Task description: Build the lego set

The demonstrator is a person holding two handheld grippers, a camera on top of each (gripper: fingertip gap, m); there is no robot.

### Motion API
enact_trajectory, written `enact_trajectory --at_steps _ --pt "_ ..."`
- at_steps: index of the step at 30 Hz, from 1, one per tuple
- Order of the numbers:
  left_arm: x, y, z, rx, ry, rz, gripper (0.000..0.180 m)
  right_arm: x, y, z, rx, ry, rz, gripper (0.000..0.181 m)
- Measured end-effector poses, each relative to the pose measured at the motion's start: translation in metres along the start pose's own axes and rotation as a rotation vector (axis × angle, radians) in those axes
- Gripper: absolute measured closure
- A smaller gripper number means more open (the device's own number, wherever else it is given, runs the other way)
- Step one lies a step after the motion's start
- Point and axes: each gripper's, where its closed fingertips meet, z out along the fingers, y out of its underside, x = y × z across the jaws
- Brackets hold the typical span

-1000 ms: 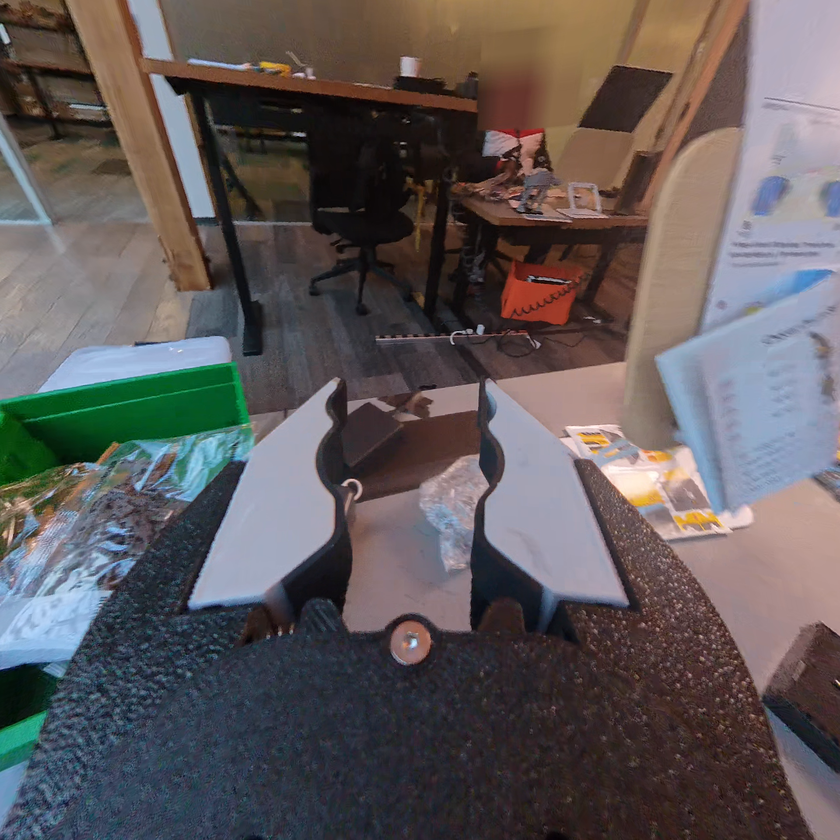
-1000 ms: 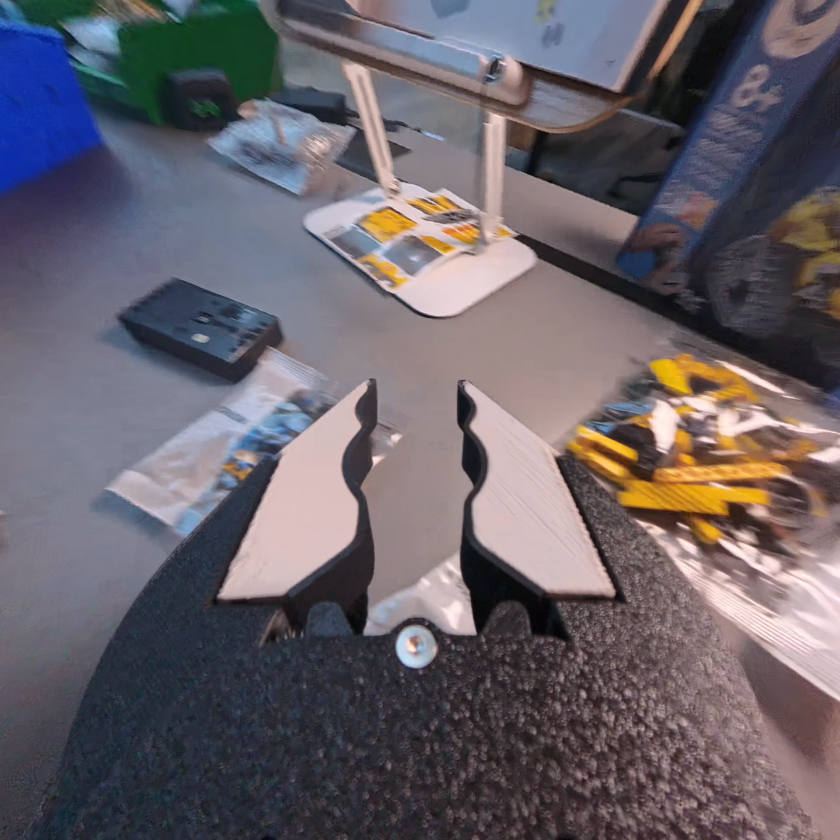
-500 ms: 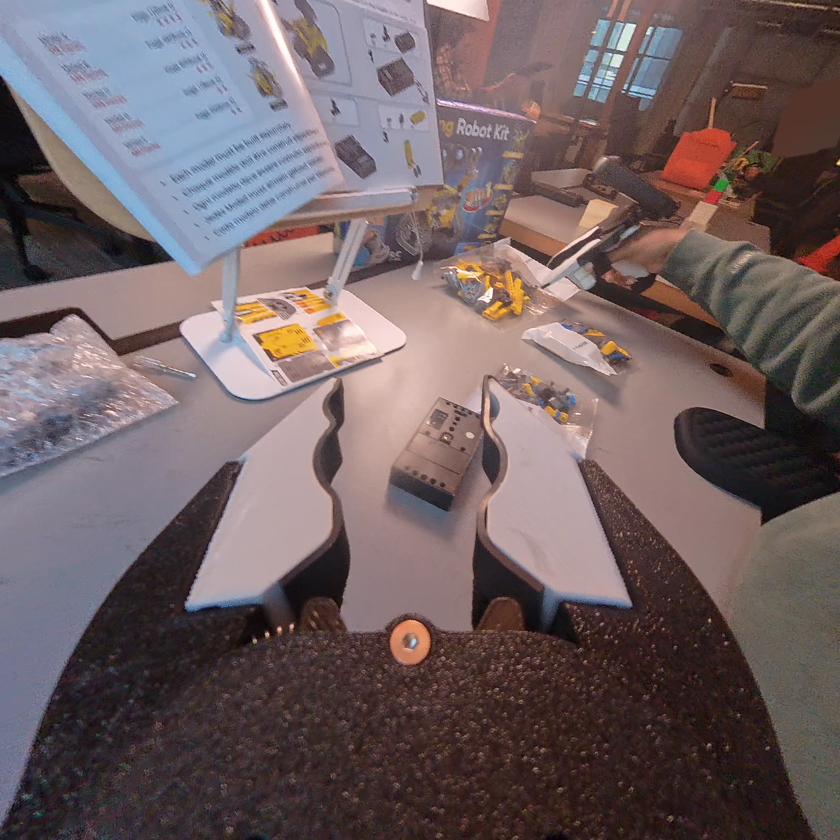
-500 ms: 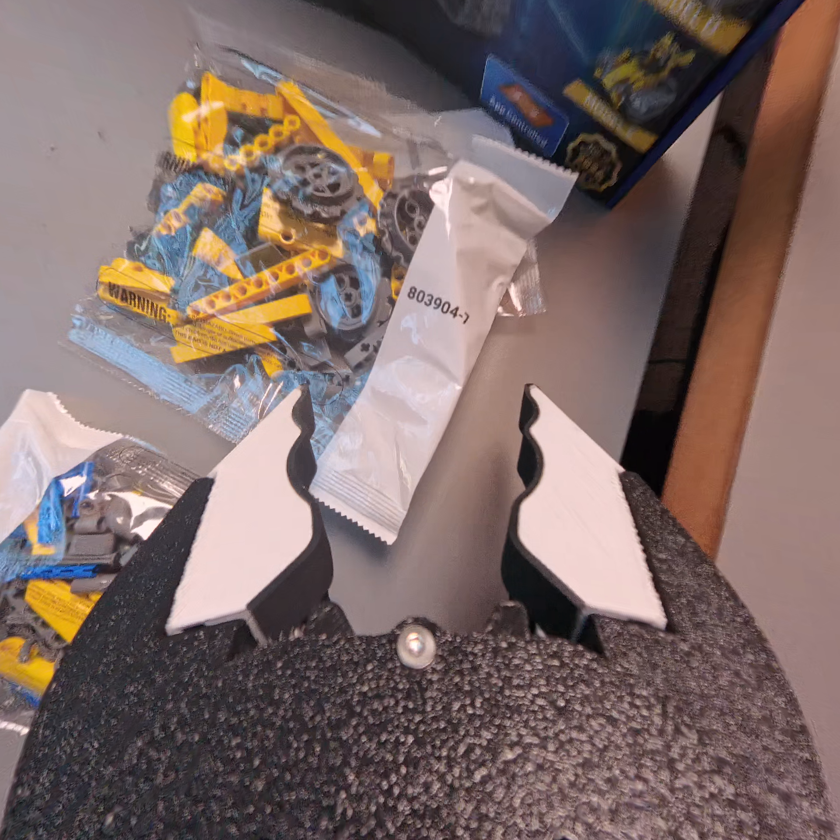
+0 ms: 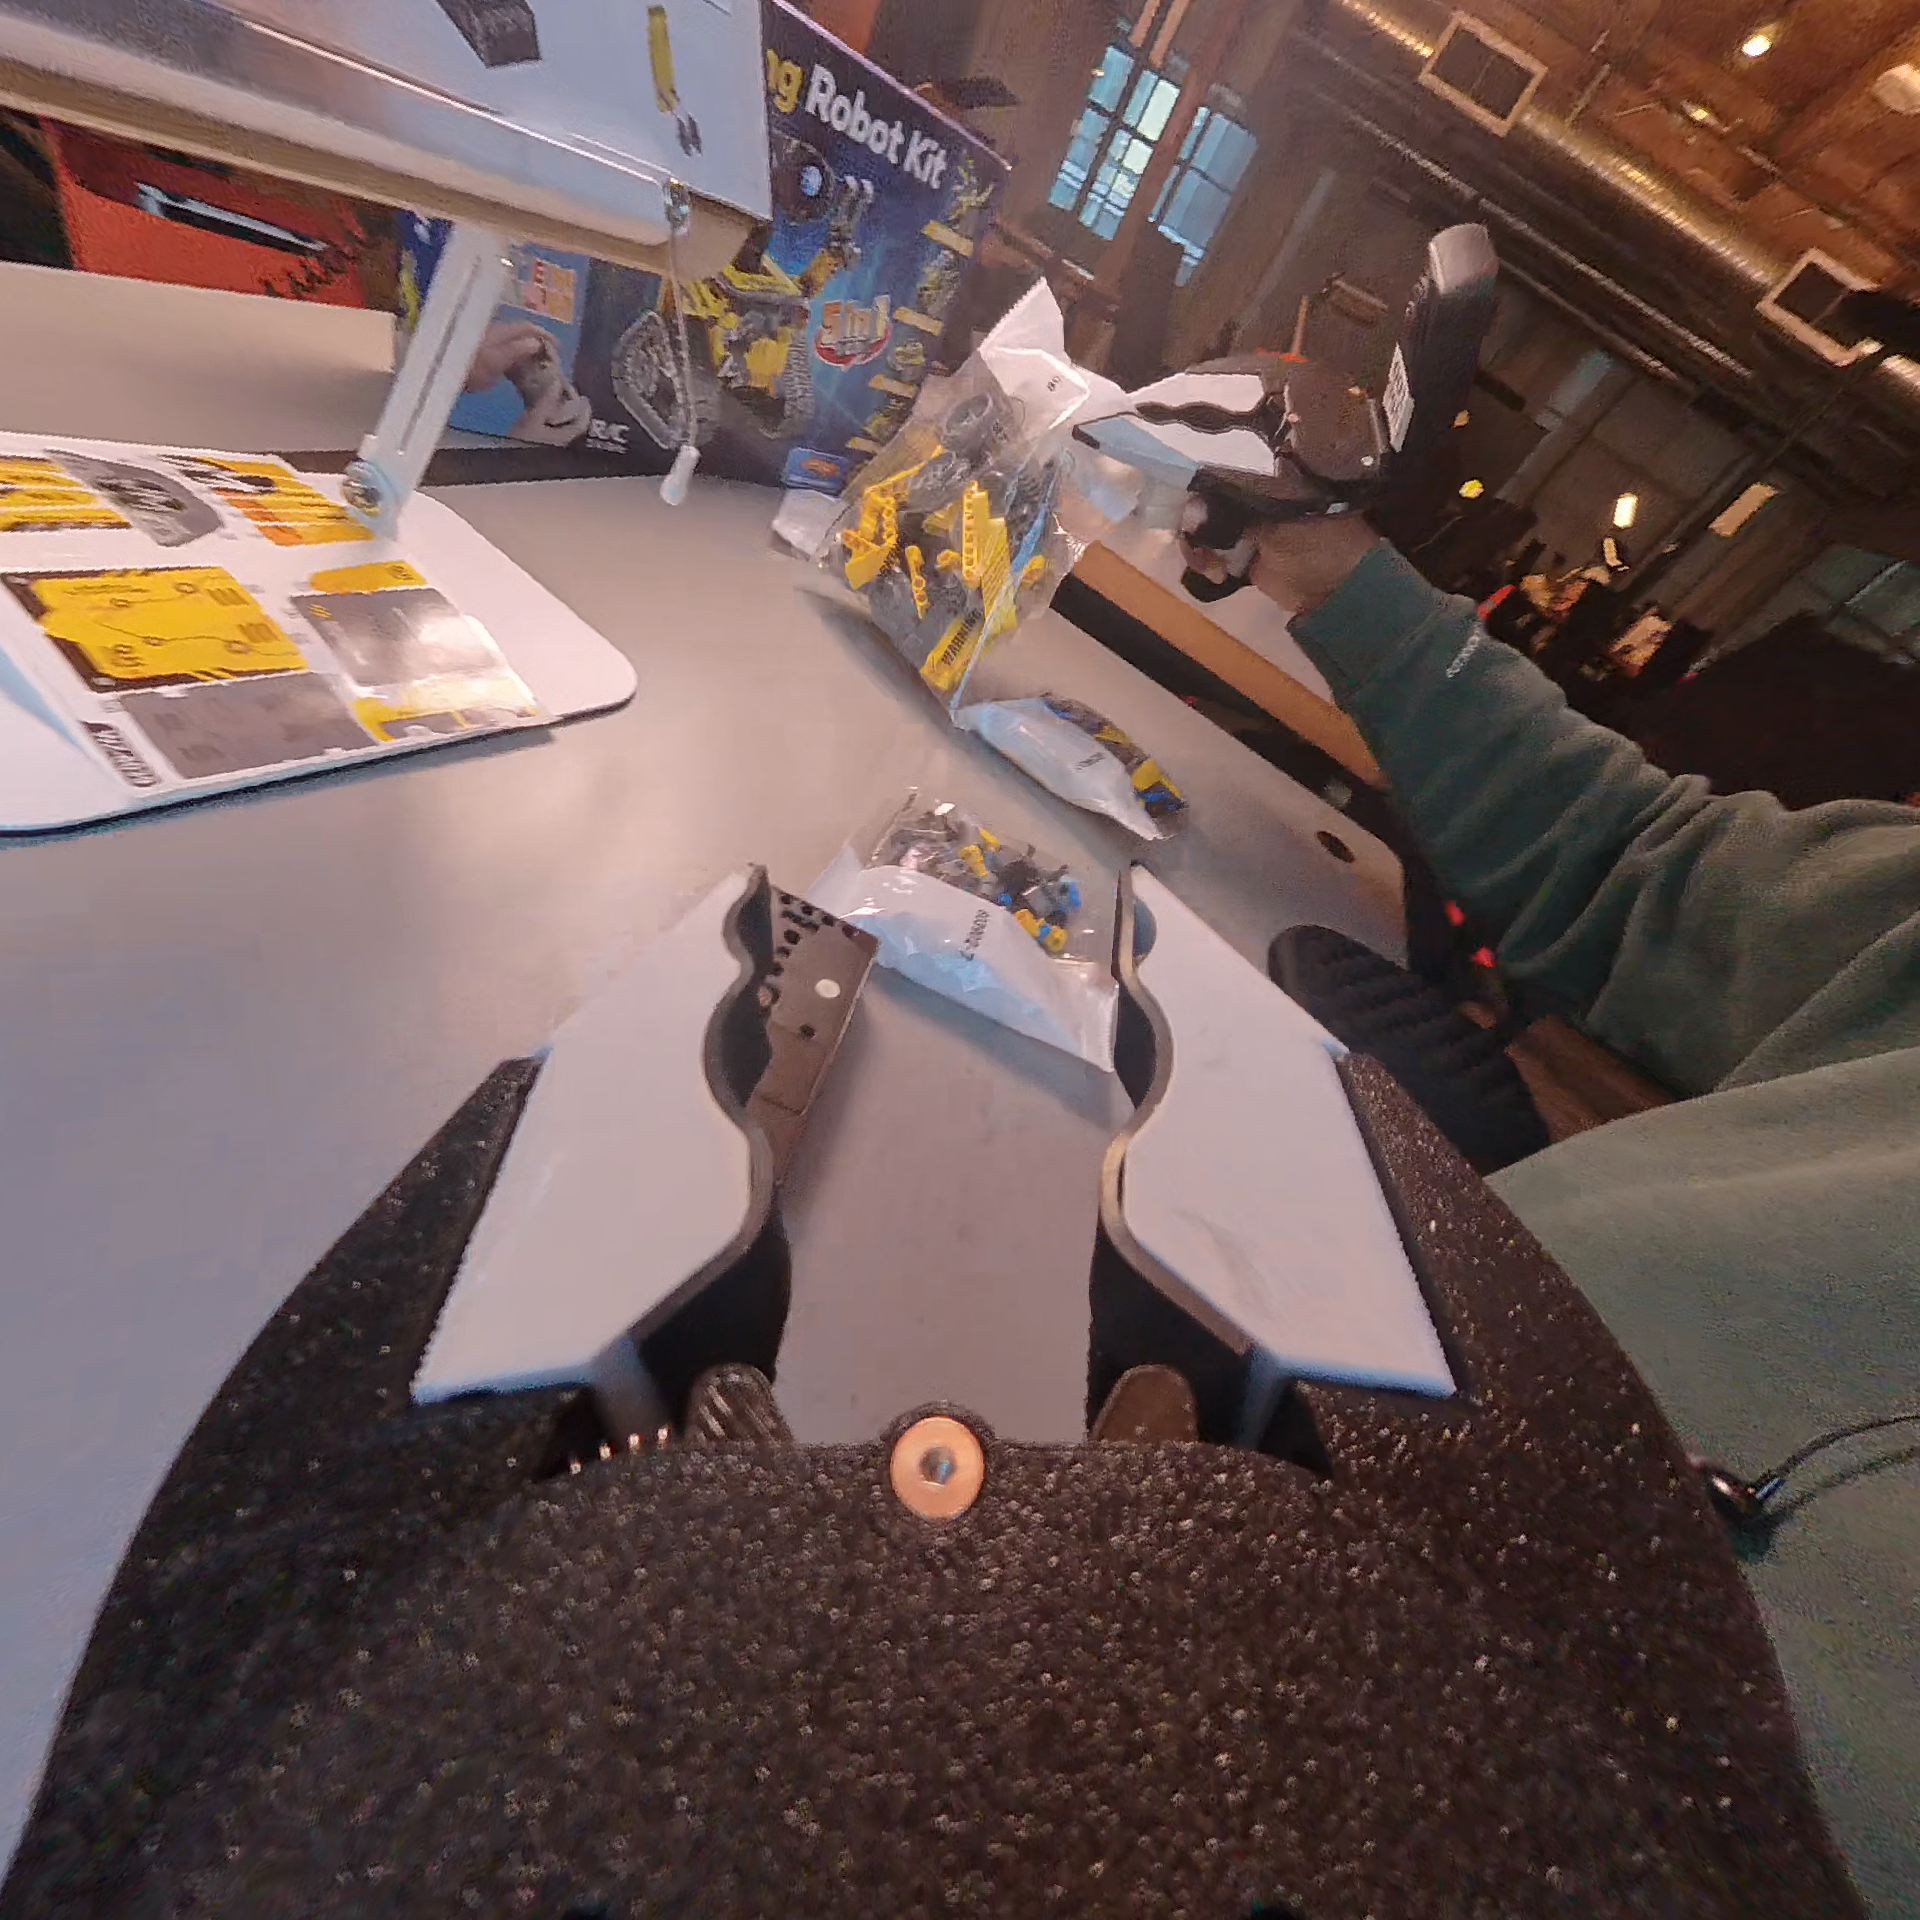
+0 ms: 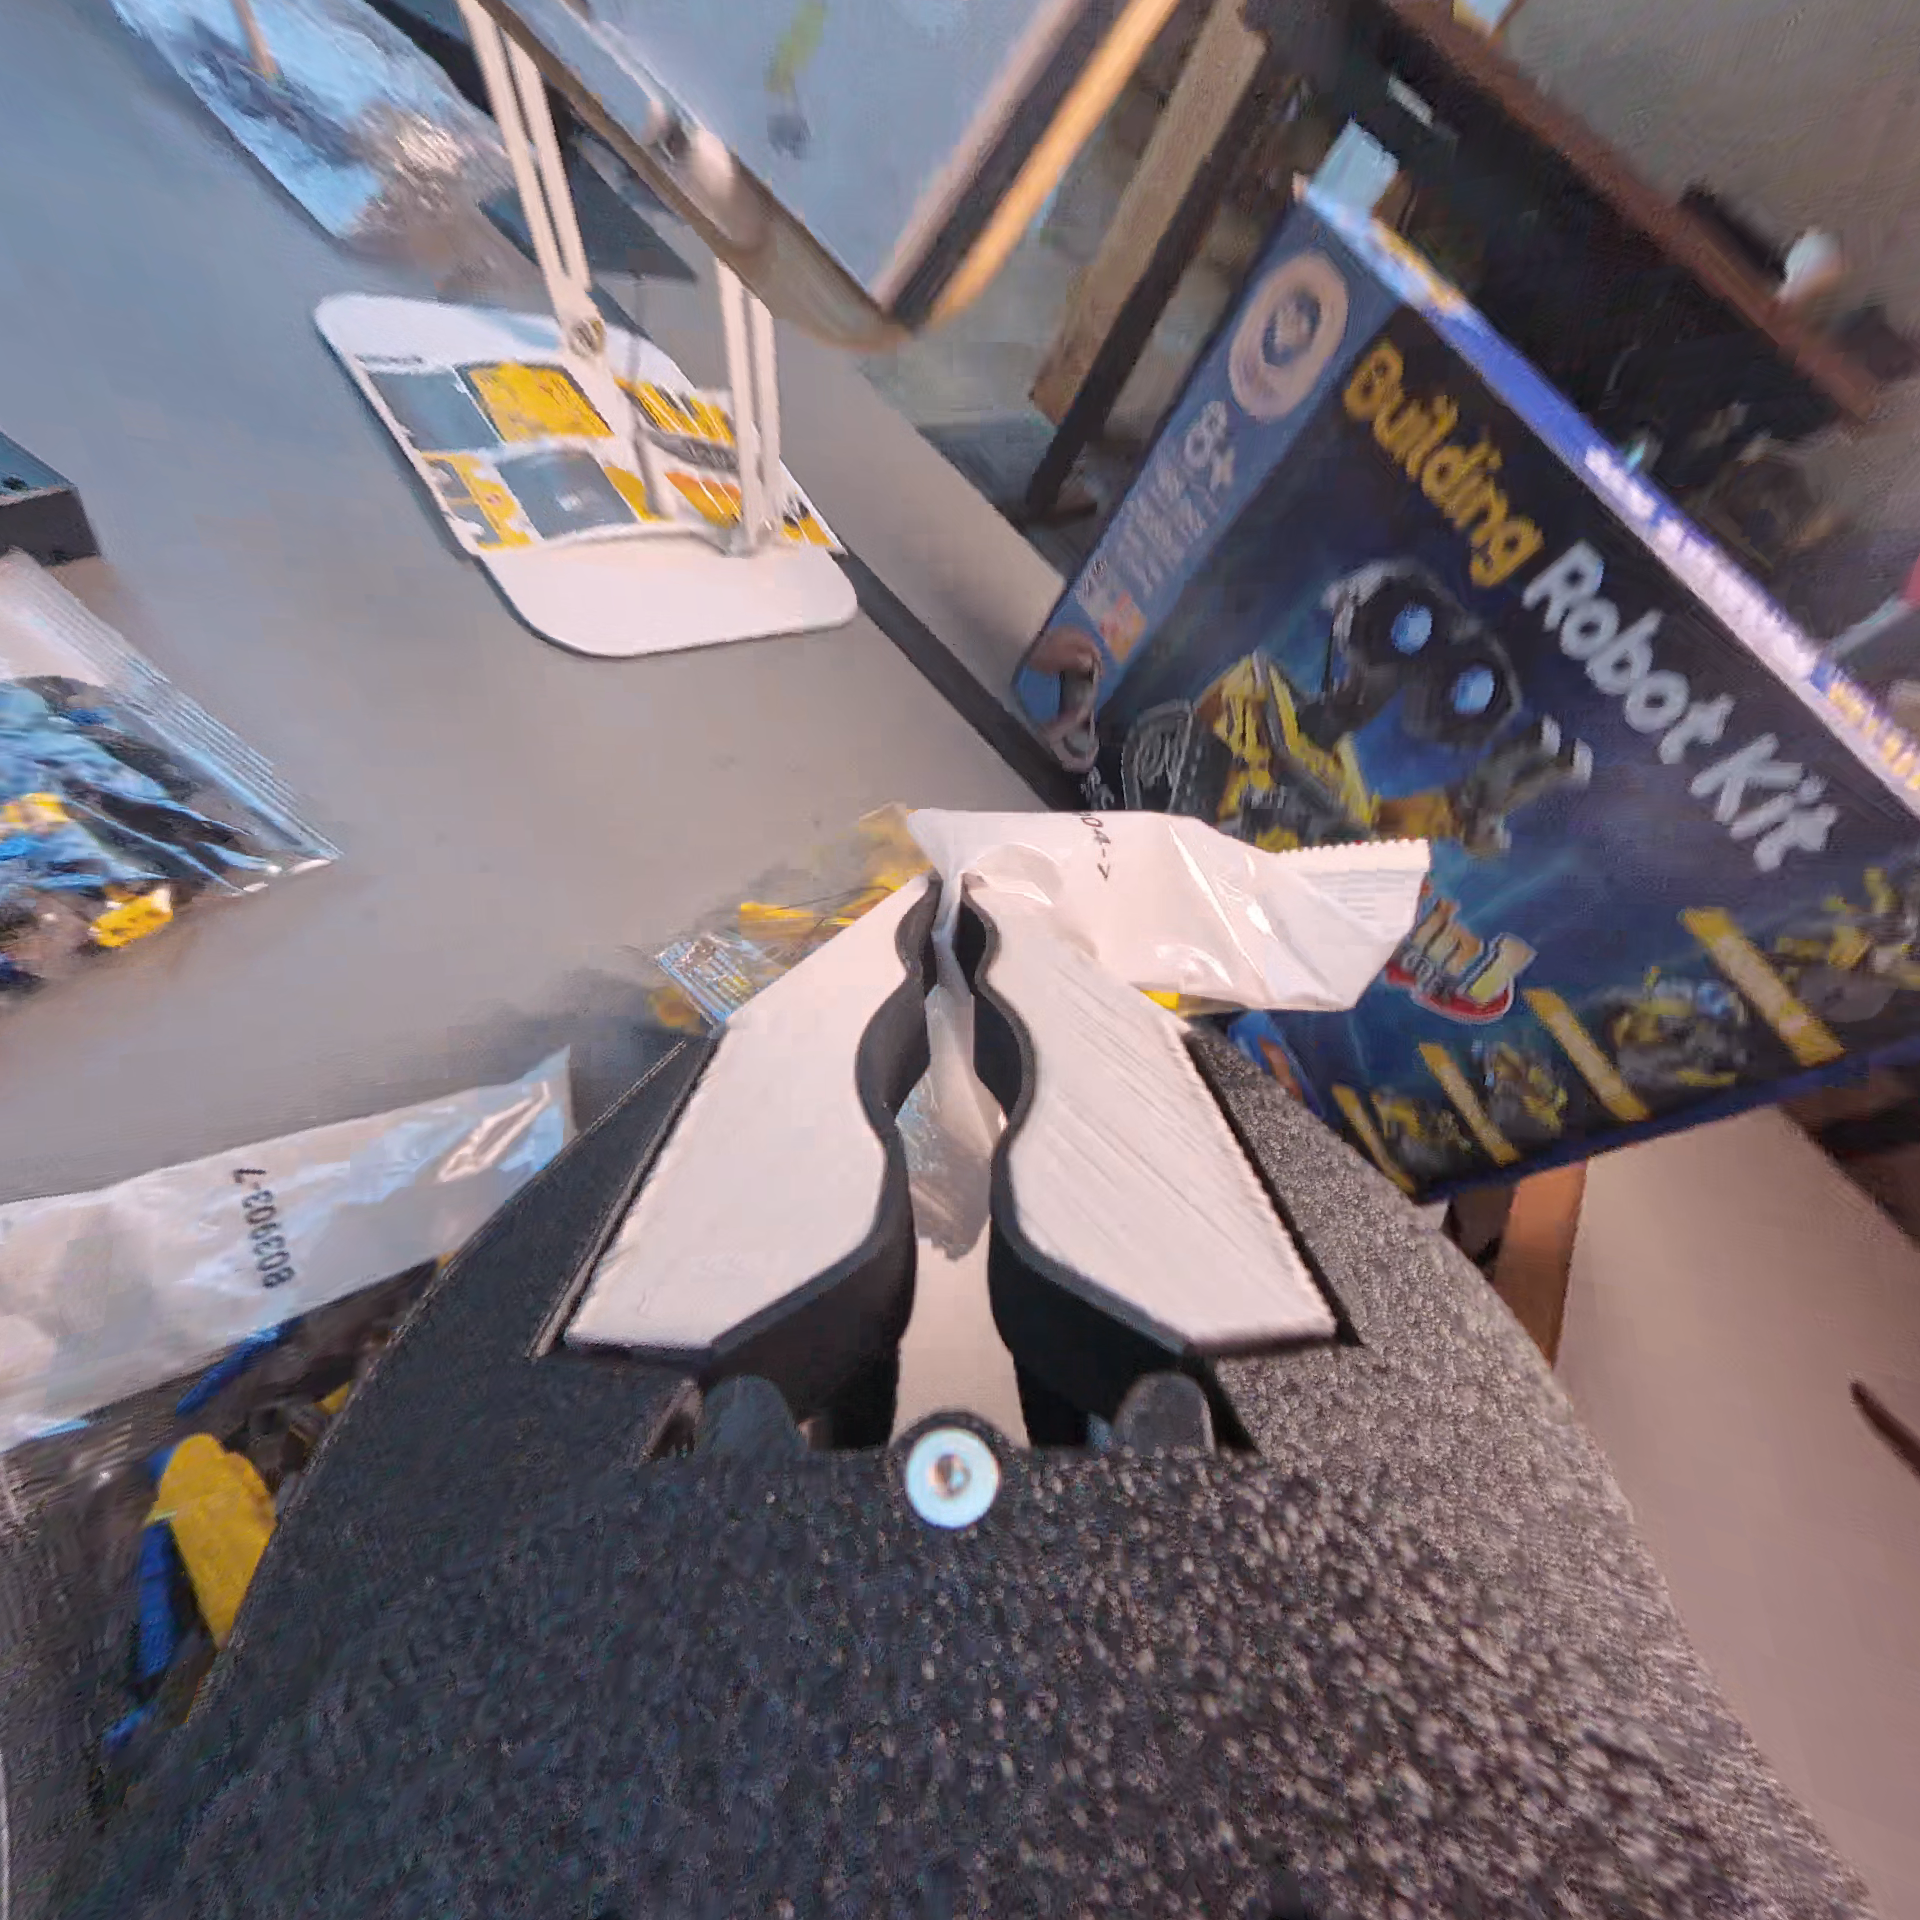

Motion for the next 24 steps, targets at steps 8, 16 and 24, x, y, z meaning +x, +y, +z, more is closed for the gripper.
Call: enact_trajectory --at_steps 8,16,24 --pt "0.044 0.002 0.052 0.053 0.371 -0.366 0.098 -0.075 -0.131 -0.054 0.4 -0.157 -0.153 0.181" --pt "0.099 -0.018 0.054 0.191 0.821 -0.581 0.116 -0.182 -0.207 -0.093 0.805 -0.336 -0.138 0.181" --pt "0.069 -0.036 0.018 0.201 0.62 -0.21 0.16 -0.22 -0.138 -0.046 0.603 -0.432 0.0 0.181"
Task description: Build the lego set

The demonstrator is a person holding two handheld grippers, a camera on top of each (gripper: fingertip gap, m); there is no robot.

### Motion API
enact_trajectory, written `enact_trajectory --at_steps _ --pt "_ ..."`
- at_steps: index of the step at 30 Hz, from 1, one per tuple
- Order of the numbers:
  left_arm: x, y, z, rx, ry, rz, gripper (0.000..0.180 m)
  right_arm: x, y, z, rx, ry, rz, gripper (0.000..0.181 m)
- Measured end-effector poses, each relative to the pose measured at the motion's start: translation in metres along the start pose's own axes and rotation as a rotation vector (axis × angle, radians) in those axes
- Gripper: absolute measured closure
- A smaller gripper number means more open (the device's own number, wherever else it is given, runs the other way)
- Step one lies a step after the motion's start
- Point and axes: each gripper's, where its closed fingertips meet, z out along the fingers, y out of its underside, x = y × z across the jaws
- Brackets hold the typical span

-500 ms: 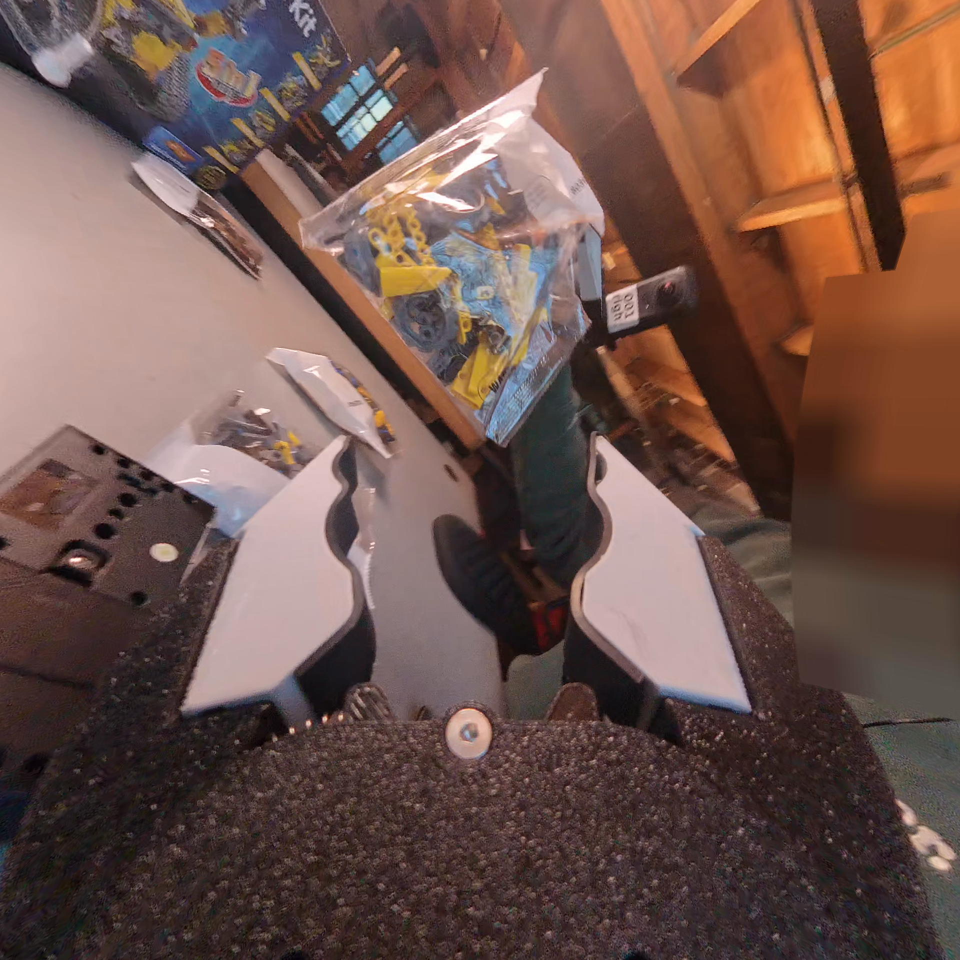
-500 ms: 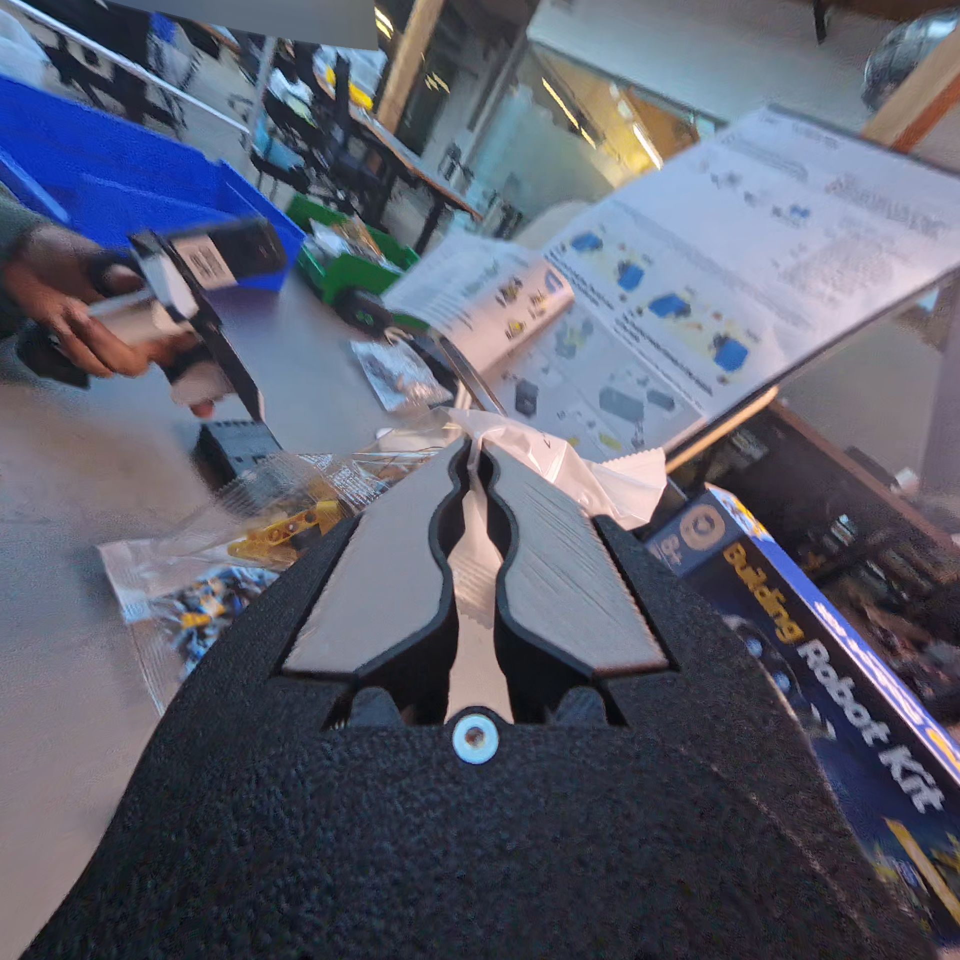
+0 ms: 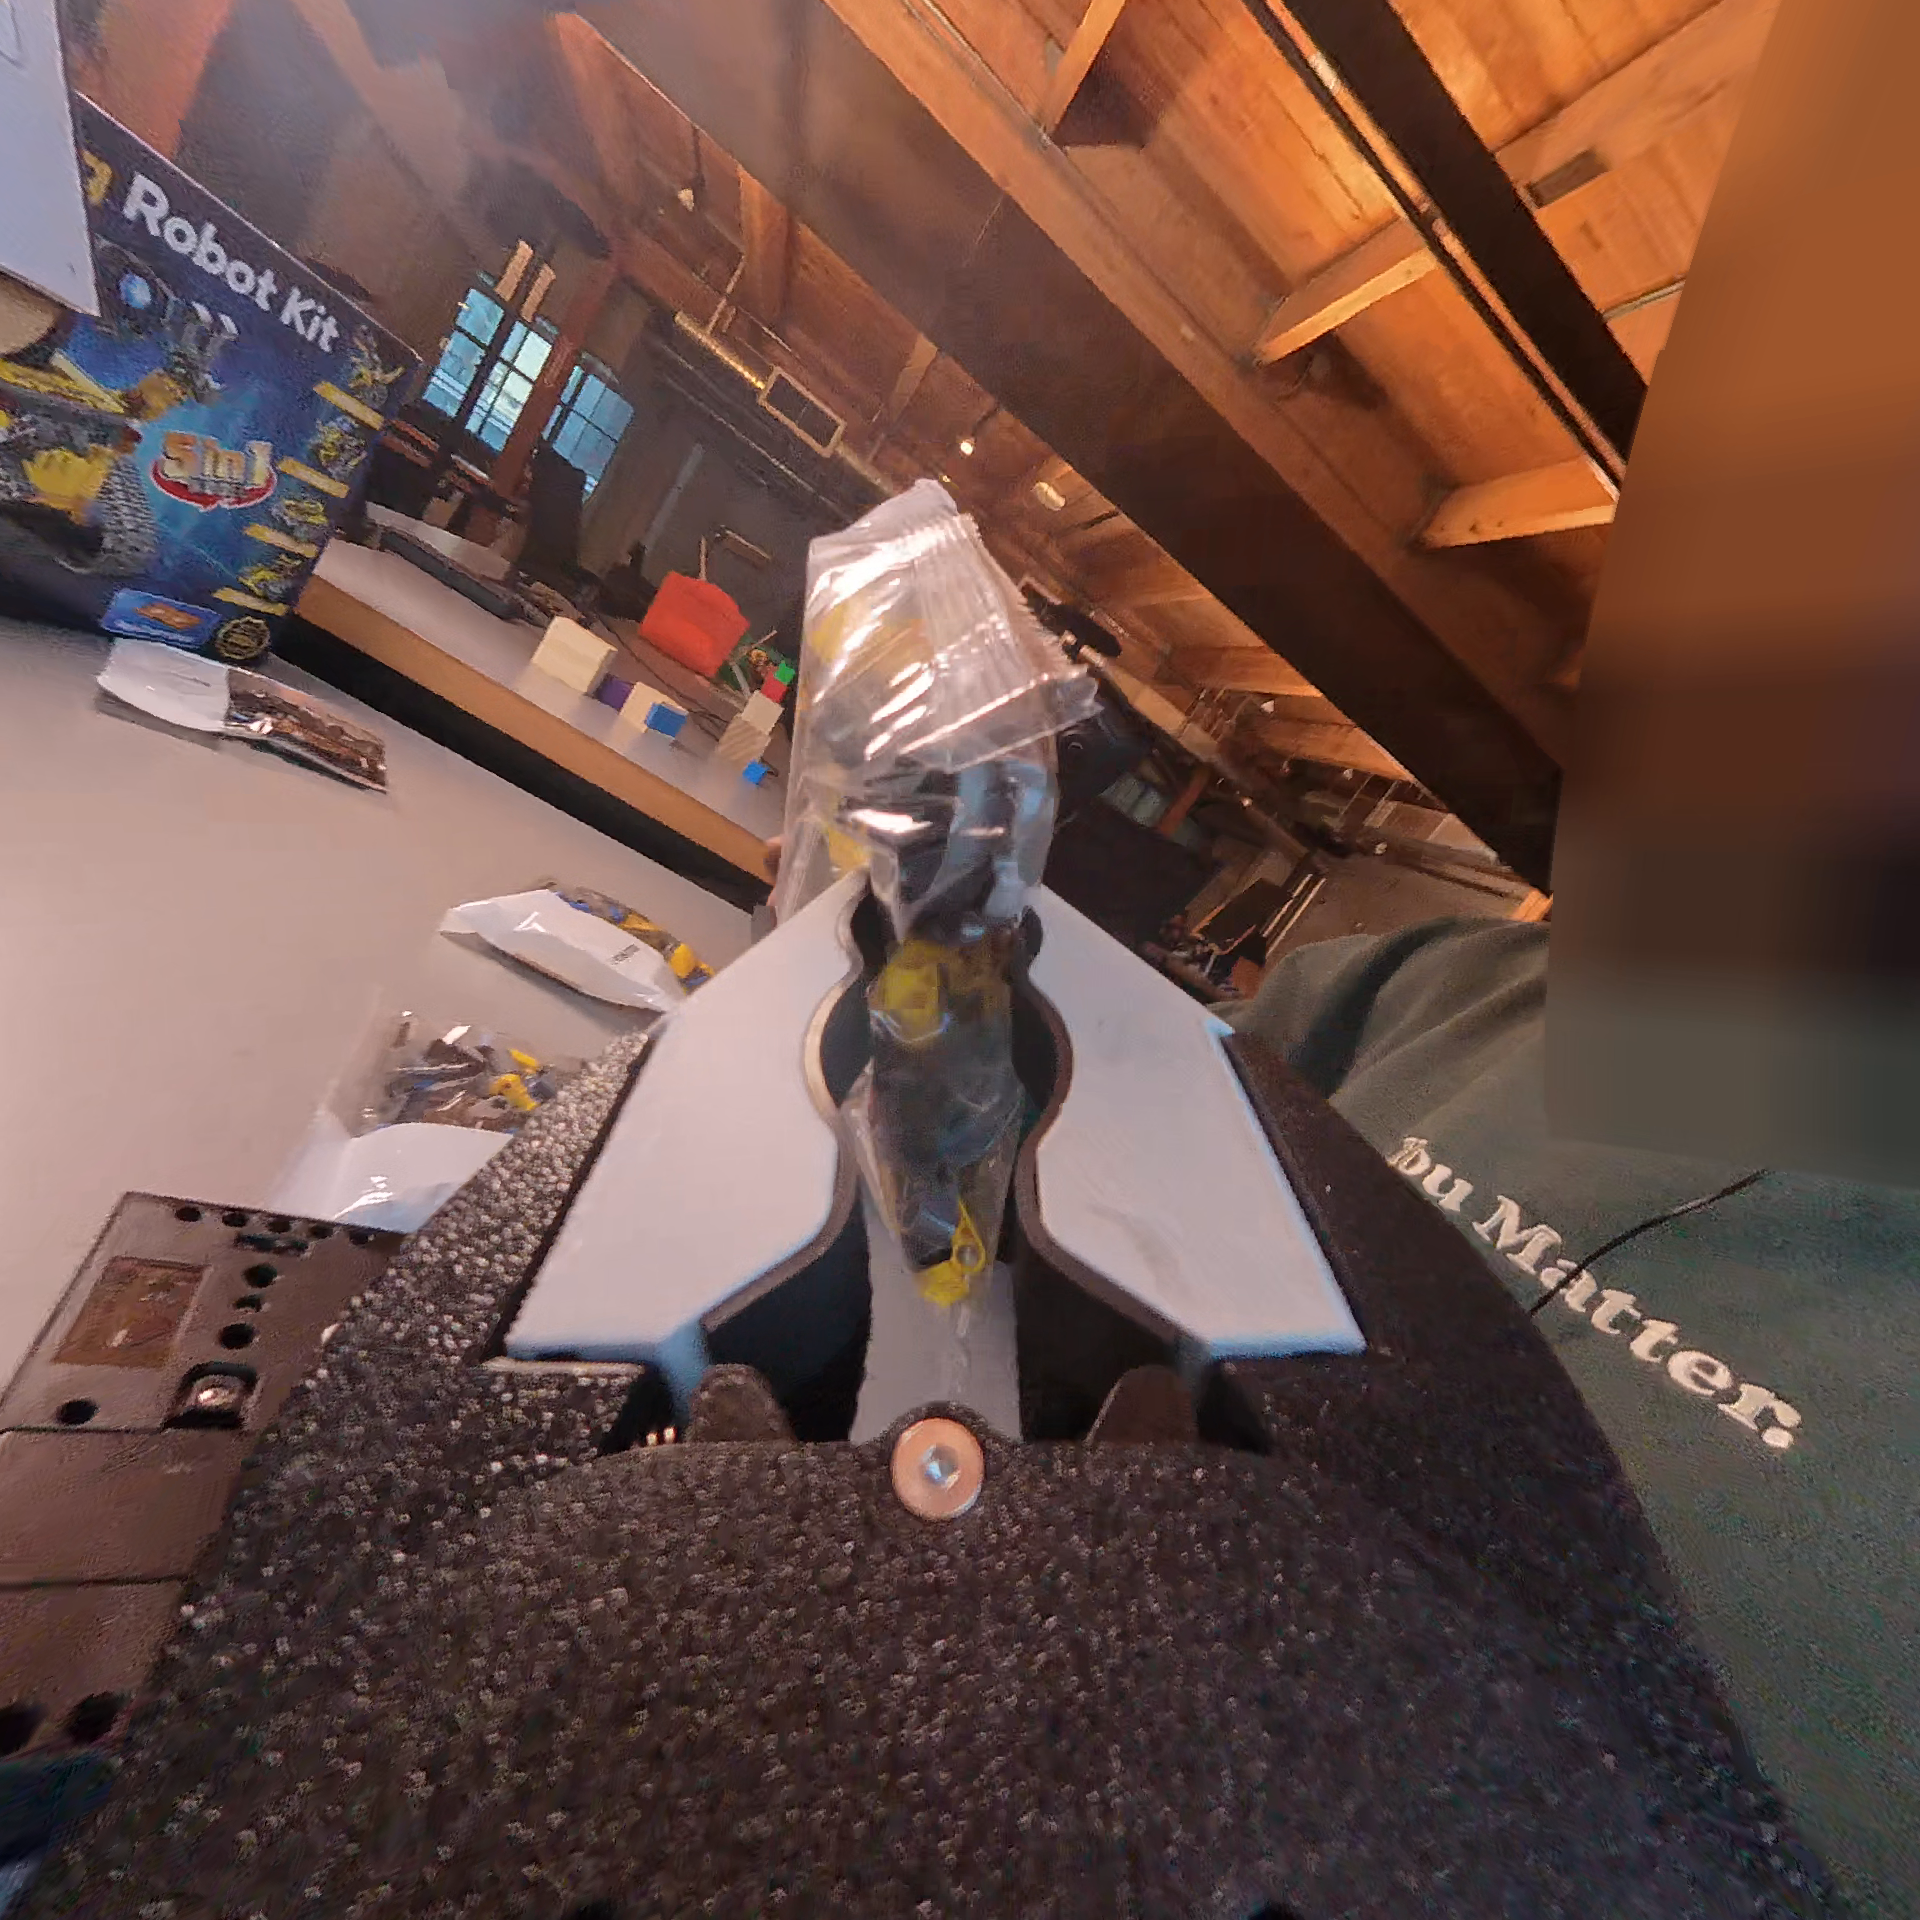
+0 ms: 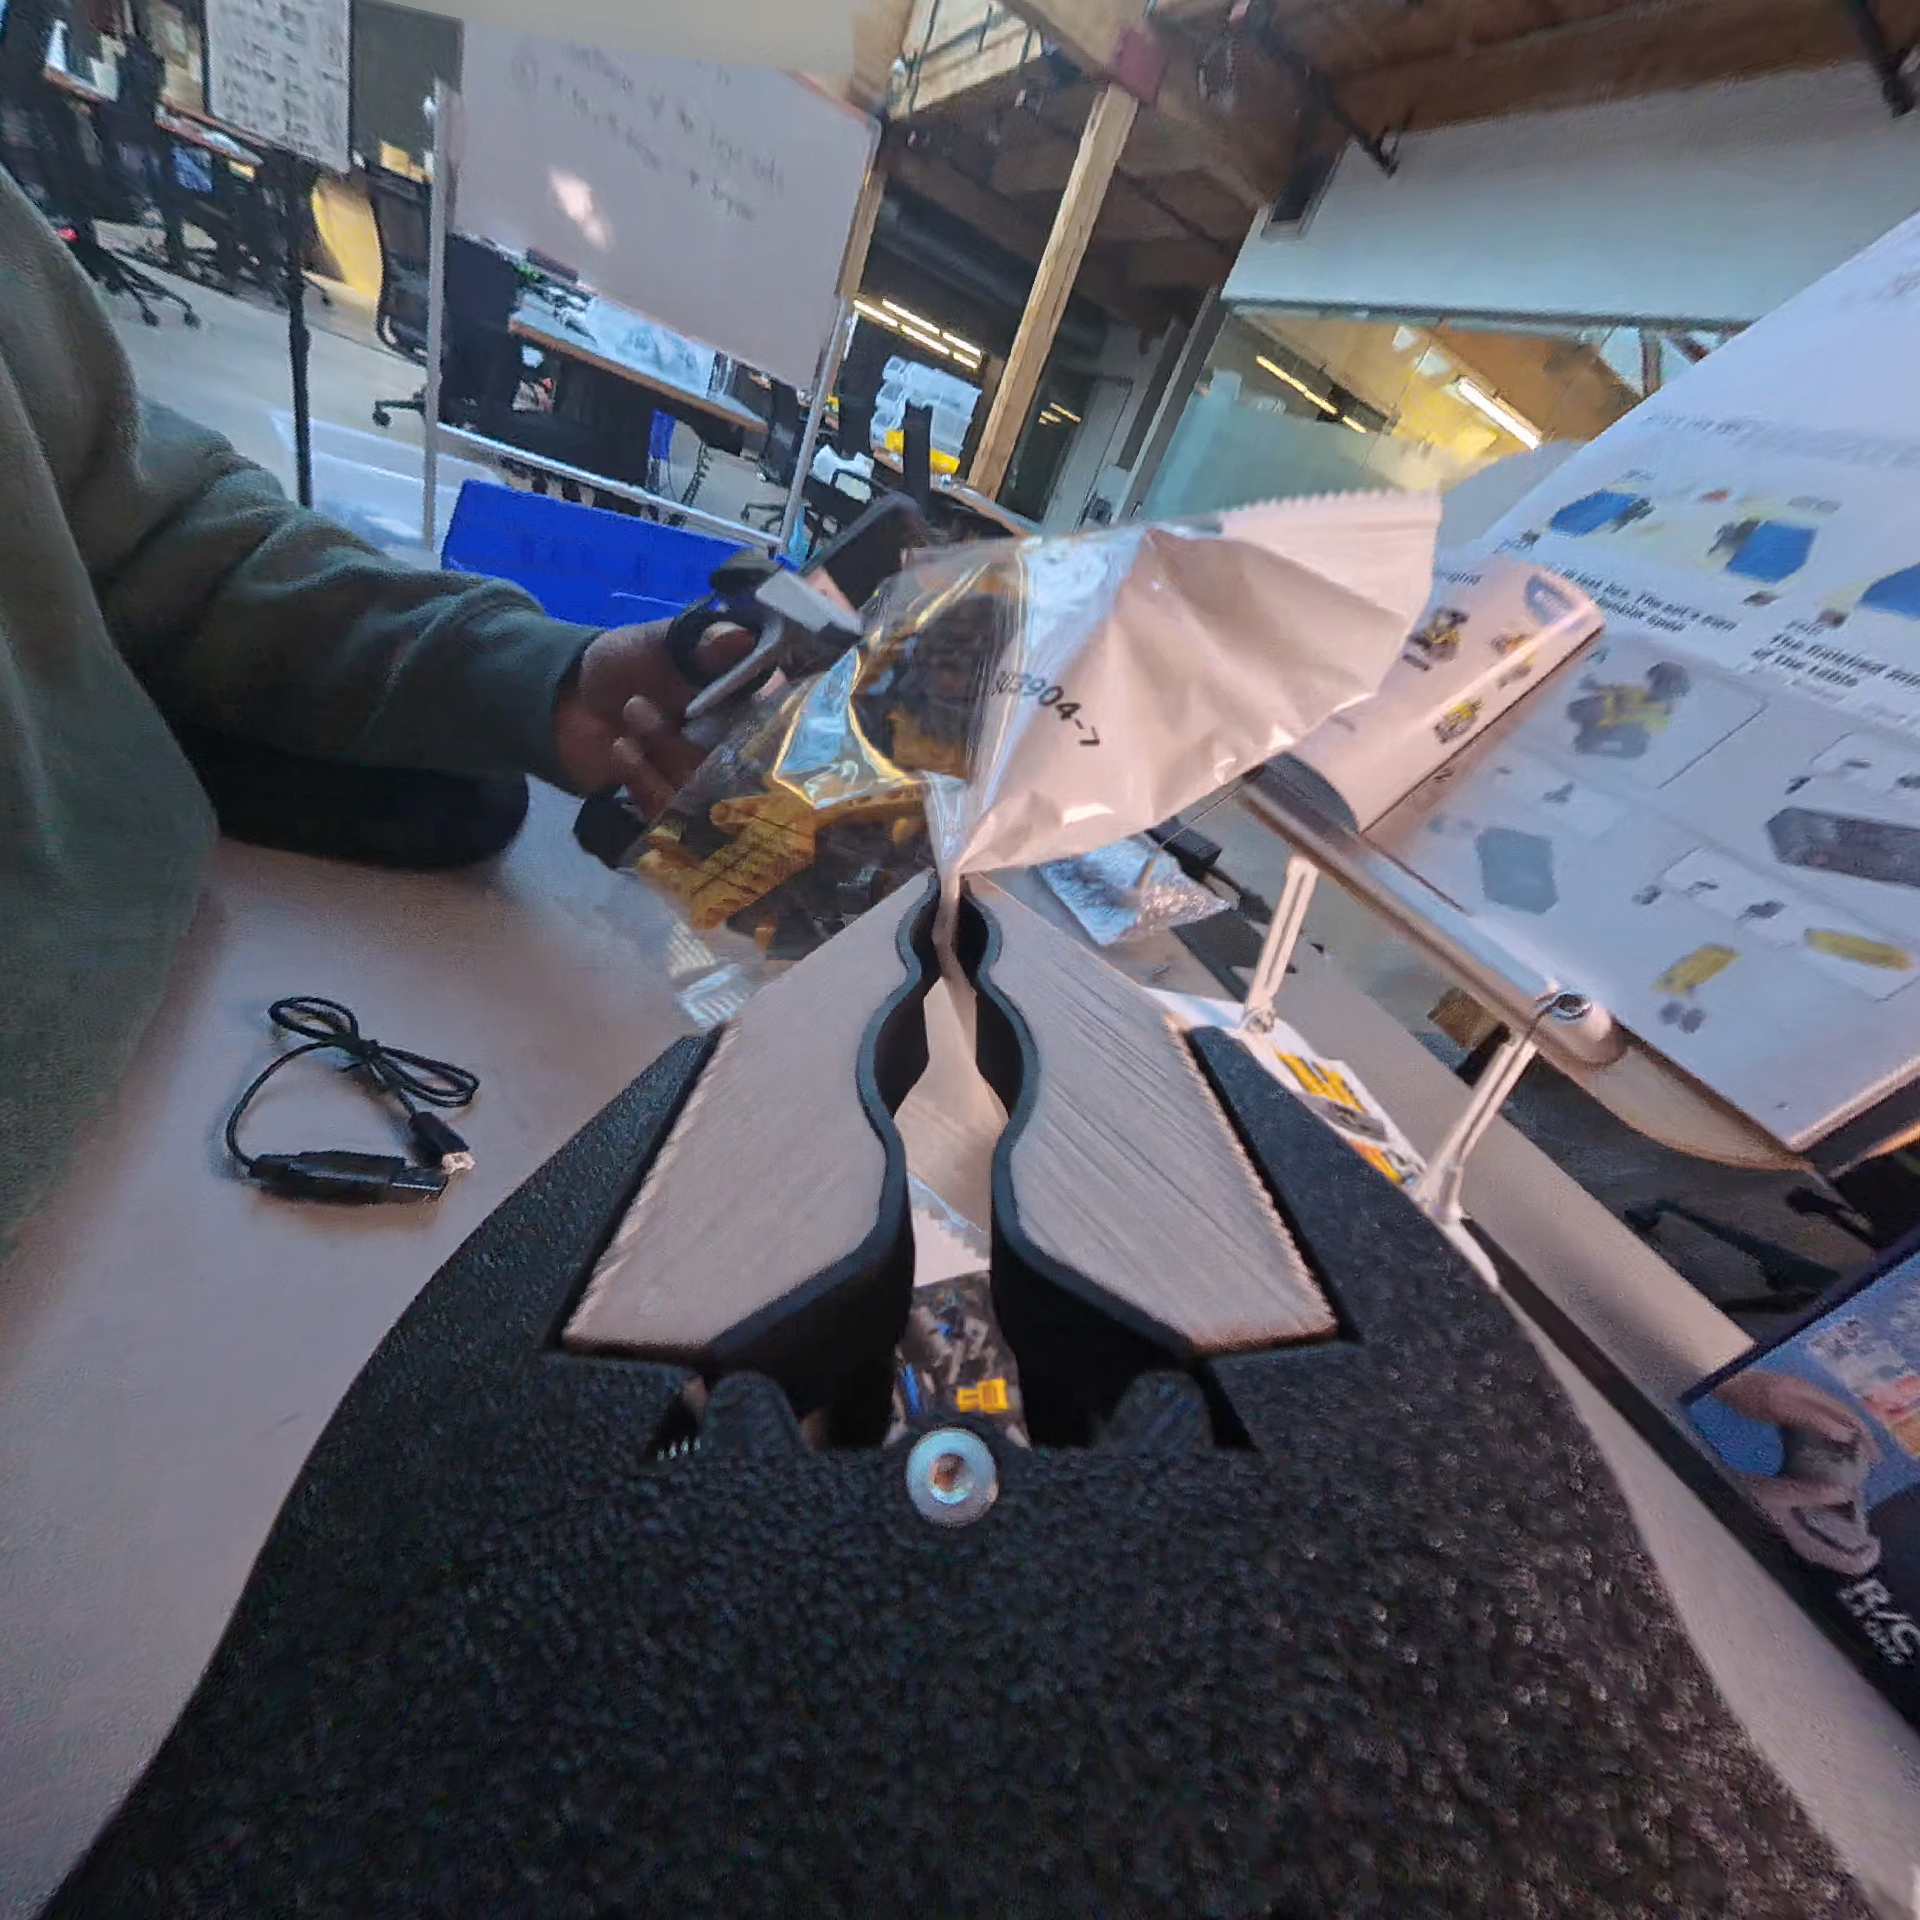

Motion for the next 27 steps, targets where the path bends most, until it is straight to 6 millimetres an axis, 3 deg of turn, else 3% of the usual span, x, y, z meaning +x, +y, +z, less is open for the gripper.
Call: enact_trajectory --at_steps 5,7,12,16,18,21,22,27 --pt "-0.007 -0.001 -0.013 -0.045 -0.07 0.005 0.161 -0.003 0.025 0.011 -0.065 -0.044 0.164 0.17" --pt "-0.008 -0.002 -0.017 -0.044 -0.078 -0.007 0.162 -0.001 0.032 0.014 -0.09 -0.053 0.228 0.158" --pt "-0.01 -0.001 -0.019 -0.064 -0.096 0.026 0.163 0.005 0.042 0.03 -0.154 -0.057 0.397 0.107" --pt "-0.016 0.008 -0.018 -0.126 -0.151 0.11 0.164 -0.003 0.047 0.044 -0.189 -0.124 0.527 0.091" --pt "-0.016 0.011 -0.018 -0.146 -0.156 0.129 0.164 -0.006 0.054 0.05 -0.219 -0.139 0.541 0.096" --pt "-0.021 0.012 -0.02 -0.153 -0.177 0.123 0.164 -0.01 0.062 0.058 -0.216 -0.154 0.53 0.139" --pt "-0.024 0.012 -0.022 -0.153 -0.189 0.117 0.164 -0.011 0.064 0.06 -0.208 -0.16 0.538 0.146" --pt "-0.037 0.011 -0.029 -0.138 -0.229 0.058 0.164 -0.015 0.069 0.062 -0.164 -0.214 0.685 0.157"
